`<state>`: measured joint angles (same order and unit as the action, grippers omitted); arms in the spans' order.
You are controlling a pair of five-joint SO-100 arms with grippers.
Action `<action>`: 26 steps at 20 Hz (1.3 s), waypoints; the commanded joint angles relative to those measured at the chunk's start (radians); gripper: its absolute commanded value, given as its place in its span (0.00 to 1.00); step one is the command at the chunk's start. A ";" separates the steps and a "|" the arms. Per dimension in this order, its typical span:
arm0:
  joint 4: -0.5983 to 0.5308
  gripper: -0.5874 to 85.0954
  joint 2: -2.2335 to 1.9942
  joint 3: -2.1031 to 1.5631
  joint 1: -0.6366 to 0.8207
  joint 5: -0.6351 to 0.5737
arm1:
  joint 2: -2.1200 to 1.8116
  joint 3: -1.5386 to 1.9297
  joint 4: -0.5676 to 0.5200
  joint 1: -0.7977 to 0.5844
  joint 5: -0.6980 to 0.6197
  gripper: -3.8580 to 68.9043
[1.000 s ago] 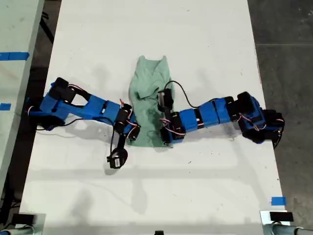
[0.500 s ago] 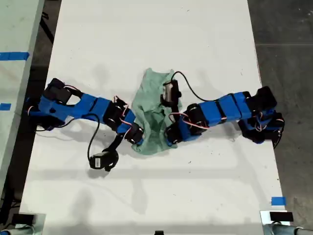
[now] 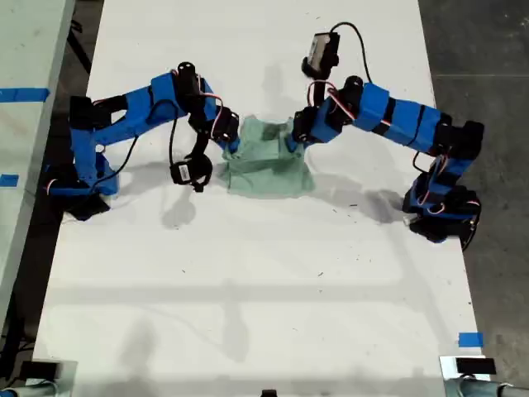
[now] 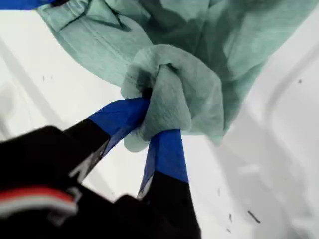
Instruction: Fold tshirt
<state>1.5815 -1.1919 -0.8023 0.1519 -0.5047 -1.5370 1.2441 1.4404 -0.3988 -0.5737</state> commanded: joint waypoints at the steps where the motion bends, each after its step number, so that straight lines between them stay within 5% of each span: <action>1: -0.023 0.01 -0.014 0.006 0.126 -0.084 | -0.089 0.092 -0.135 -0.138 -0.054 0.03; 5: -0.057 0.03 0.009 0.012 0.298 -0.150 | -0.118 0.147 -0.222 -0.270 -0.095 0.08; 7: -0.054 0.25 -0.064 0.005 0.382 -0.187 | -0.156 0.126 -0.201 -0.333 -0.114 0.54; 12: -0.044 0.32 -0.351 -0.179 0.545 -0.239 | -0.439 0.261 -0.095 -0.520 -0.120 0.42; 16: -0.279 0.27 -0.834 -0.792 0.506 -0.209 | -0.842 0.630 -0.075 -0.560 -0.078 0.35; 19: -0.483 0.08 -1.216 -1.270 0.367 -0.104 | -1.157 0.945 -0.074 -0.477 0.029 0.25; 21: -0.621 0.01 -1.466 -1.575 0.247 0.002 | -1.390 1.152 -0.143 -0.351 0.127 0.07; 26: -0.589 0.01 -1.968 -2.031 0.095 0.202 | -1.684 1.526 -0.173 -0.109 0.425 0.03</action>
<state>0.9756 -2.9729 -2.7397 0.2991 -0.3513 -3.1462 2.7075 1.3039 -0.5783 -0.2393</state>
